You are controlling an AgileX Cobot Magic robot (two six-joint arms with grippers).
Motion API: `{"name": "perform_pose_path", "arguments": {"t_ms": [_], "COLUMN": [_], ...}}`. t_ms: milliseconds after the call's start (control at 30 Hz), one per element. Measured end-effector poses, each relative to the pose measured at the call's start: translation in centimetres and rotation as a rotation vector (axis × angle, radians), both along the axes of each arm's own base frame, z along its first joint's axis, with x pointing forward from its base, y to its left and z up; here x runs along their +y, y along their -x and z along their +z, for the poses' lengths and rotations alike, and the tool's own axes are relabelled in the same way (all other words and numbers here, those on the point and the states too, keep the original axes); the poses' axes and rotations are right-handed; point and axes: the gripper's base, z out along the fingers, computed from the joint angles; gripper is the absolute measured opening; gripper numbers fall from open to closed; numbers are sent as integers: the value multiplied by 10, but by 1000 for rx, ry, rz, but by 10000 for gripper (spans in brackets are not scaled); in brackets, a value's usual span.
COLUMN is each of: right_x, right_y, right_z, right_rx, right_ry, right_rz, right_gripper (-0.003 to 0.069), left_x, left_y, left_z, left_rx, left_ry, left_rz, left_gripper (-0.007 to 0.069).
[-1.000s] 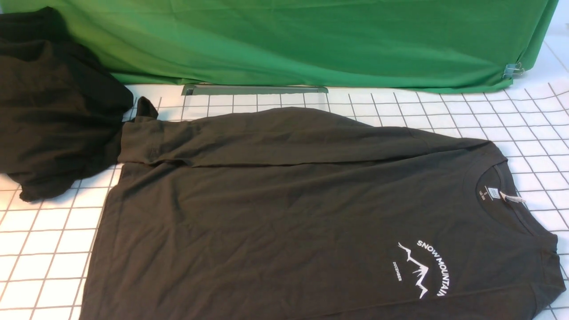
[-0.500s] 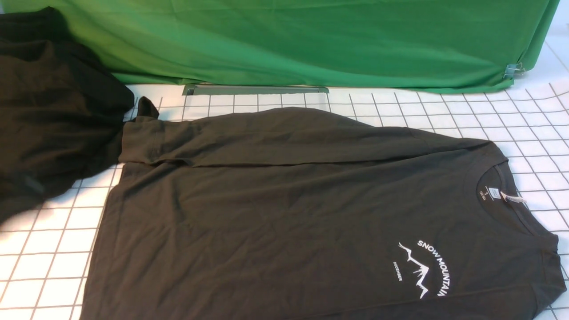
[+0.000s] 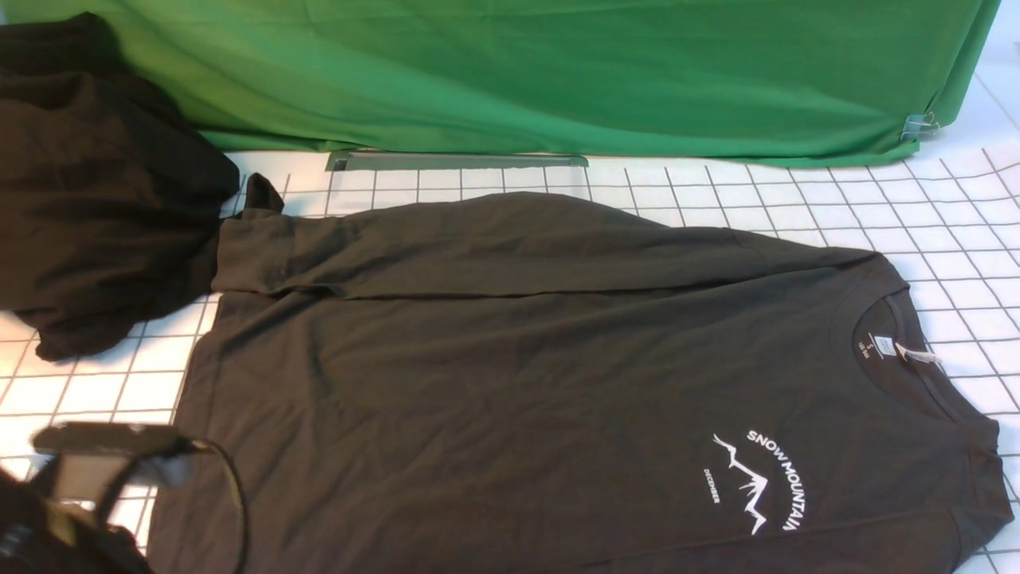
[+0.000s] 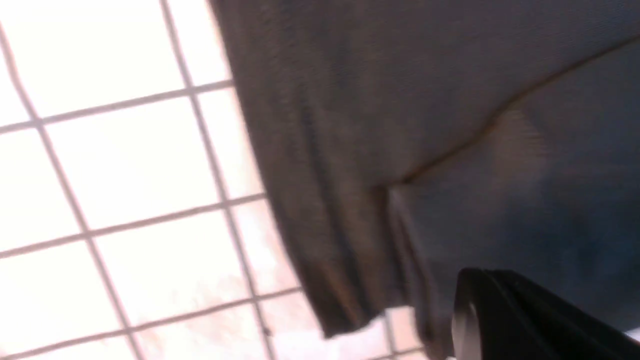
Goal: Fold a long-sleeved shirt over a white checkered tablecloth.
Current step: 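Grasp the left edge of the dark T-shirt lying flat on the table, then fold the left side of the black T-shirt inward over its body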
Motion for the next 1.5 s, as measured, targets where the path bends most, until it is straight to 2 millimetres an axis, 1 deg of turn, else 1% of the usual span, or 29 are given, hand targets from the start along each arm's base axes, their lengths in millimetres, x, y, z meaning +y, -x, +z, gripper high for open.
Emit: {"name": "perform_pose_path", "arguments": {"t_ms": [100,167,200,300,367,400,433,533,600,700,733,767,867,900,933,967,1033,1067,1200,1267,1367,1400,1500], "right_x": [12,20,23,29,33,34,35,35,36,36,36,36,36,36,36,36,36,36,36,36,36,36,37], "right_y": [-16,-26,-27,-32,-34,-35,-35,-35,-36,-37,-37,-37,-37,-37,-37,-37,-37,-37,-37,-37,-37,-37,-37], "right_z": [1,-4,-6,-11,-13,-14,-14,-13,-12,-11,-11,-11,-11,-11,-11,-11,-11,-11,-11,-11,-11,-11,-11], "right_rx": [109,165,177,210,223,223,222,210,197,193,193,193,192,192,192,192,190,190,187,186,185,186,192], "right_ry": [90,123,129,148,155,156,156,152,148,147,147,147,147,147,147,147,146,146,145,145,144,143,125], "right_rz": [94,146,161,199,218,224,227,227,226,224,224,224,224,224,224,224,223,224,223,222,222,222,225], "right_gripper": [8,8,8,8,8,8,8,10,10,13,14,14,18,19,19,19,20,20,24,27,31,31,32], "left_x": [-6,-9,-9,-9,-10,-11,-13,-14,-14,-15,-16,-16,-17,-17,-17,-17,-16,-16,-15,-16,-19,-19,-21], "left_y": [-5,-10,-11,-16,-19,-22,-24,-26,-27,-28,-29,-29,-28,-28,-28,-26,-25,-25,-26,-30,-42,-43,-64], "left_z": [-8,-14,-15,-22,-26,-28,-30,-34,-39,-45,-45,-45,-45,-45,-45,-44,-42,-41,-19,-1,34,36,70], "left_rx": [5,10,13,26,23,12,7,11,36,69,75,76,86,88,93,101,104,102,72,27,-71,-79,-202], "left_ry": [-34,-44,-44,-67,-71,-65,-58,-53,-63,-71,-67,-67,-59,-60,-62,-67,-70,-69,-73,-68,-55,-53,-85], "left_rz": [-11,-9,-5,-7,-8,-7,-4,0,0,2,3,3,-7,-9,-16,-42,-58,-59,-73,-79,-84,-84,-96], "left_gripper": [1,31,49,134,209,269,307,367,387,367,339,328,190,179,125,48,20,19,13,12,12,12,12]}}
